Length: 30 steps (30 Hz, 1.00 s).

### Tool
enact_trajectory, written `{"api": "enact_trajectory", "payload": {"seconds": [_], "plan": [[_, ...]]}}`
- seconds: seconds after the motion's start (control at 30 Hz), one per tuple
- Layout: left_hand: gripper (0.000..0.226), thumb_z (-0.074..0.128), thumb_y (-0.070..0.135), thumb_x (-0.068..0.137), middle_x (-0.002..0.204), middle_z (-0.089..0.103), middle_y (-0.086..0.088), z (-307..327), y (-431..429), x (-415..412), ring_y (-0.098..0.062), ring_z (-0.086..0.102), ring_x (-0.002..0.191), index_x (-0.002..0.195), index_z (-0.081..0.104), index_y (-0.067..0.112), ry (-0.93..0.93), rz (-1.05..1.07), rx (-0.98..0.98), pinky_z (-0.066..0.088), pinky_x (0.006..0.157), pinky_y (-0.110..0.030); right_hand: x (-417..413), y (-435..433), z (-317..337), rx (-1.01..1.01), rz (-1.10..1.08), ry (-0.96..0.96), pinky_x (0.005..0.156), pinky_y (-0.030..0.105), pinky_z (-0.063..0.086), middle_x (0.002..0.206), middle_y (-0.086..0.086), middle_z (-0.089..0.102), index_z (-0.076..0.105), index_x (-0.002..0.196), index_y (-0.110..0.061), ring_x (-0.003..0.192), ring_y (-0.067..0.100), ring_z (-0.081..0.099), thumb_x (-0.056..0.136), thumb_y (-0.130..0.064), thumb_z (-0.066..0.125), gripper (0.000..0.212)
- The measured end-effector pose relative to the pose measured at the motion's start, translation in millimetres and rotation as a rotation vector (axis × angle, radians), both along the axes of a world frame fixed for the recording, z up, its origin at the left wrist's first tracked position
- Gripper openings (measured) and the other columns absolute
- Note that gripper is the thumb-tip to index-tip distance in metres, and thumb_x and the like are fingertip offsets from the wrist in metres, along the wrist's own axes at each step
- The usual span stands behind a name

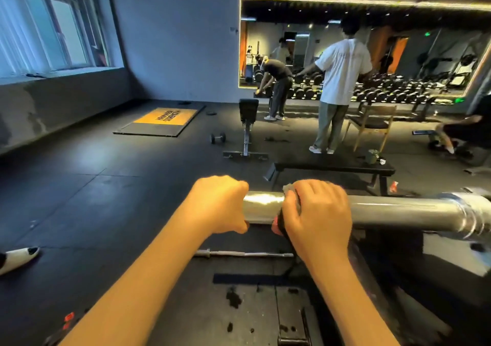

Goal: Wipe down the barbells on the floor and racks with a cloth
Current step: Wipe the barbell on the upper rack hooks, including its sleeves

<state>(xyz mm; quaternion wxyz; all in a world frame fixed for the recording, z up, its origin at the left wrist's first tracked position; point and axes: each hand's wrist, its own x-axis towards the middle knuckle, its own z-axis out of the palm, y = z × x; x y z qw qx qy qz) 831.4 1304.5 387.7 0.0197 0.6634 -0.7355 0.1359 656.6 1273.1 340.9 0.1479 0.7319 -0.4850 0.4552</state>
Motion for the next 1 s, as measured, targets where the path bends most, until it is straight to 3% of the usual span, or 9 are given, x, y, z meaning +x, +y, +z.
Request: {"api": "enact_trajectory", "payload": {"seconds": [0.13, 0.27, 0.37, 0.47, 0.57, 0.67, 0.77, 0.9, 1.0], "plan": [[0.042, 0.070, 0.048, 0.074, 0.088, 0.063, 0.005, -18.9, 1.3, -0.1, -0.017, 0.059, 0.073, 0.102, 0.055, 0.022, -0.042, -0.024, -0.224, 0.041, 0.057, -0.028, -23.7, 0.1, -4.0, -0.061, 0.142, 0.128, 0.088, 0.035, 0.039, 0.095, 0.003, 0.068, 0.067, 0.094, -0.014, 0.089, 0.022, 0.060, 0.094, -0.035, 0.043, 0.033], [0.044, 0.088, 0.033, 0.042, 0.054, 0.055, 0.001, -37.4, -1.4, 3.7, -0.018, 0.047, 0.042, 0.067, 0.056, 0.015, -0.058, -0.073, -0.420, 0.030, 0.044, -0.024, -46.2, -4.6, -3.0, -0.031, -0.067, -0.057, 0.079, 0.040, 0.039, 0.081, 0.006, 0.063, 0.064, 0.083, -0.011, 0.077, 0.026, 0.055, 0.094, -0.032, 0.039, 0.034], [0.037, 0.085, 0.018, 0.046, 0.053, 0.050, -0.001, -46.6, -2.2, -0.7, -0.018, 0.044, 0.043, 0.066, 0.055, 0.014, -0.095, -0.031, -0.600, 0.024, 0.051, -0.026, 0.7, 4.7, -3.6, -0.009, -0.113, -0.090, 0.079, 0.040, 0.038, 0.078, 0.007, 0.061, 0.062, 0.078, -0.012, 0.076, 0.026, 0.052, 0.090, -0.028, 0.042, 0.029], [0.033, 0.083, 0.020, 0.053, 0.056, 0.051, -0.003, -53.3, -4.7, -2.4, -0.020, 0.046, 0.047, 0.071, 0.056, 0.013, -0.127, -0.022, -0.686, 0.032, 0.053, -0.029, 16.6, 10.5, -2.3, -0.001, 0.075, 0.054, 0.083, 0.037, 0.042, 0.086, 0.001, 0.064, 0.064, 0.087, -0.015, 0.082, 0.021, 0.056, 0.093, -0.033, 0.042, 0.030], [0.044, 0.085, 0.030, 0.053, 0.069, 0.057, -0.002, -45.9, 2.4, 1.9, -0.021, 0.053, 0.057, 0.084, 0.059, 0.014, -0.095, -0.092, -0.577, 0.034, 0.056, -0.030, -16.9, 3.4, -2.6, 0.018, 0.134, 0.094, 0.086, 0.033, 0.041, 0.094, 0.001, 0.066, 0.066, 0.096, -0.016, 0.090, 0.021, 0.059, 0.095, -0.037, 0.040, 0.033], [0.062, 0.075, 0.047, 0.071, 0.103, 0.060, 0.002, -18.7, 6.3, 9.1, -0.020, 0.059, 0.090, 0.120, 0.048, 0.019, 0.028, -0.042, -0.199, 0.044, 0.072, -0.032, -28.7, 5.0, -15.4, -0.009, 0.002, -0.043, 0.101, 0.041, 0.037, 0.107, 0.009, 0.064, 0.065, 0.103, -0.010, 0.106, 0.029, 0.056, 0.097, -0.033, 0.037, 0.037], [0.056, 0.073, 0.047, 0.070, 0.094, 0.060, 0.002, 1.4, 1.3, 7.2, -0.019, 0.058, 0.080, 0.113, 0.053, 0.018, 0.047, 0.063, 0.062, 0.041, 0.059, -0.029, 6.9, 18.8, -27.3, 0.034, -0.081, -0.098, 0.114, 0.045, 0.021, 0.125, 0.013, 0.057, 0.061, 0.115, -0.008, 0.124, 0.033, 0.045, 0.095, -0.030, 0.036, 0.039], [0.044, 0.072, 0.045, 0.071, 0.088, 0.060, 0.003, -11.2, 3.3, 4.2, -0.018, 0.059, 0.076, 0.102, 0.055, 0.019, -0.019, 0.066, -0.098, 0.042, 0.059, -0.028, 8.8, 24.6, -29.1, -0.015, 0.157, 0.145, 0.114, 0.041, 0.019, 0.137, 0.010, 0.051, 0.053, 0.130, -0.012, 0.132, 0.029, 0.039, 0.091, -0.036, 0.043, 0.046], [0.048, 0.086, 0.039, 0.046, 0.062, 0.056, 0.001, -28.9, 2.9, 8.3, -0.020, 0.052, 0.050, 0.075, 0.056, 0.014, -0.079, -0.018, -0.346, 0.034, 0.046, -0.026, -30.3, 6.8, -16.8, -0.005, 0.195, 0.231, 0.106, 0.041, 0.031, 0.125, 0.008, 0.060, 0.060, 0.121, -0.014, 0.119, 0.028, 0.051, 0.093, -0.038, 0.043, 0.041]]}}
